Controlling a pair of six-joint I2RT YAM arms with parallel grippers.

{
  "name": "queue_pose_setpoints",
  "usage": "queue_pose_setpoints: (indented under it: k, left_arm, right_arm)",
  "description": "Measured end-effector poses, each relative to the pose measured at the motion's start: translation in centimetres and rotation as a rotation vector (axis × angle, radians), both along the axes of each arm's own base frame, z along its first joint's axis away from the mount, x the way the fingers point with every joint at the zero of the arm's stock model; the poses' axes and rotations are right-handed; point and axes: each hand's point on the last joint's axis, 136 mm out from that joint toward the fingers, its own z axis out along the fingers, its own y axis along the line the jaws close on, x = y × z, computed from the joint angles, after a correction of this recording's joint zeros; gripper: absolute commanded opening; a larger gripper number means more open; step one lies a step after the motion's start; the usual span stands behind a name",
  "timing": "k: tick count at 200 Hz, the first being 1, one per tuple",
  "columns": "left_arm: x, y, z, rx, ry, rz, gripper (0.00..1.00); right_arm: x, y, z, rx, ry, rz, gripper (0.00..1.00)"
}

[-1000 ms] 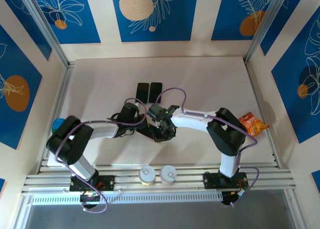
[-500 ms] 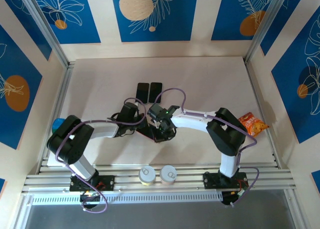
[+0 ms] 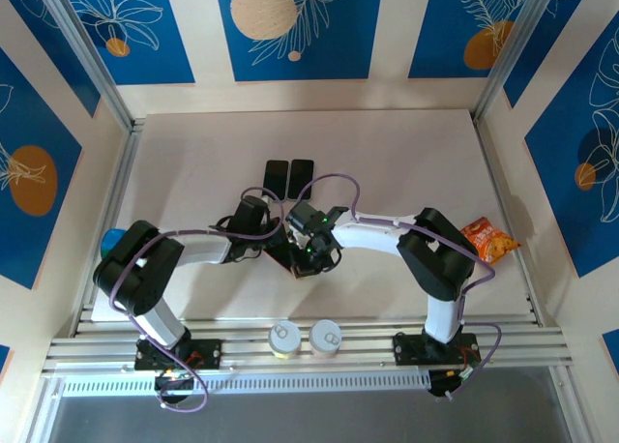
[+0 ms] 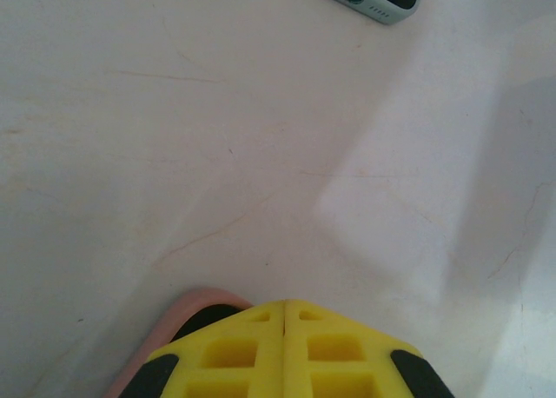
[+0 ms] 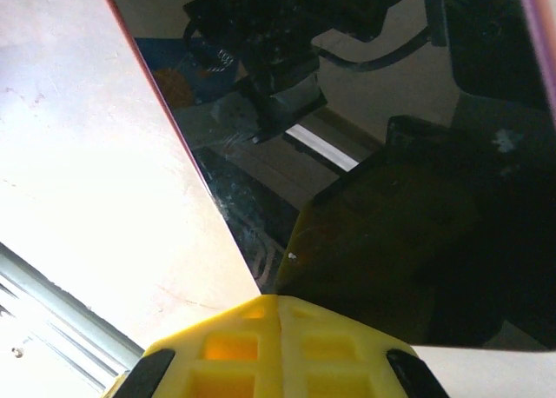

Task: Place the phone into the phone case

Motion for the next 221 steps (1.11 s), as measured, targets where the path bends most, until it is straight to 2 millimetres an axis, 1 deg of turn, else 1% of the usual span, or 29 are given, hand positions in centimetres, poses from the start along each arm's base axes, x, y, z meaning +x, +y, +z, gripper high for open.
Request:
queue_pose_setpoints:
  k: [40, 67, 78, 111, 165, 187, 209, 221]
  left_arm:
    - [0.4, -0.3, 0.2, -0.005, 0.003, -0.004, 0.00]
    - [0.9, -0.9, 0.4, -0.017, 0.007, -0.017, 0.00]
    - [1.2, -1.1, 0.5, -0.021, 0.008, -0.018, 0.00]
    - [2.0, -1.1, 0.6, -0.026, 0.002, -0.017, 0.00]
    - [2.6, -0.8, 0.7, -0.005, -0.010, -0.021, 0.00]
    - [2.6, -0.8, 0.7, -0.002, -0.011, -0.021, 0.00]
    - [2.6, -0.8, 0.8, 0.000, -0.013, -0.025, 0.00]
    - [2.7, -0.8, 0.8, 0.001, -0.015, -0.026, 0.00]
  right_arm:
    - [0.4, -0.4, 0.3, 0.055, 0.053, -0.023, 0.00]
    - [1.4, -0.8, 0.9, 0.122, 0.080, -0.059, 0.00]
    - [1.9, -1.3, 1.0, 0.128, 0.084, -0.077, 0.00]
    - [3.6, -3.0, 1.2, 0.106, 0.083, -0.113, 0.00]
    - [5.3, -4.4, 1.8, 0.013, -0.004, -0.104, 0.00]
    - [6.1, -4.7, 3.0, -0.019, -0.070, -0.097, 0.00]
    - [6.9, -3.8, 4.7, -0.012, -0.137, -0.081, 0.00]
    - [7.1, -3.4, 5.1, -0.010, -0.158, -0.074, 0.00]
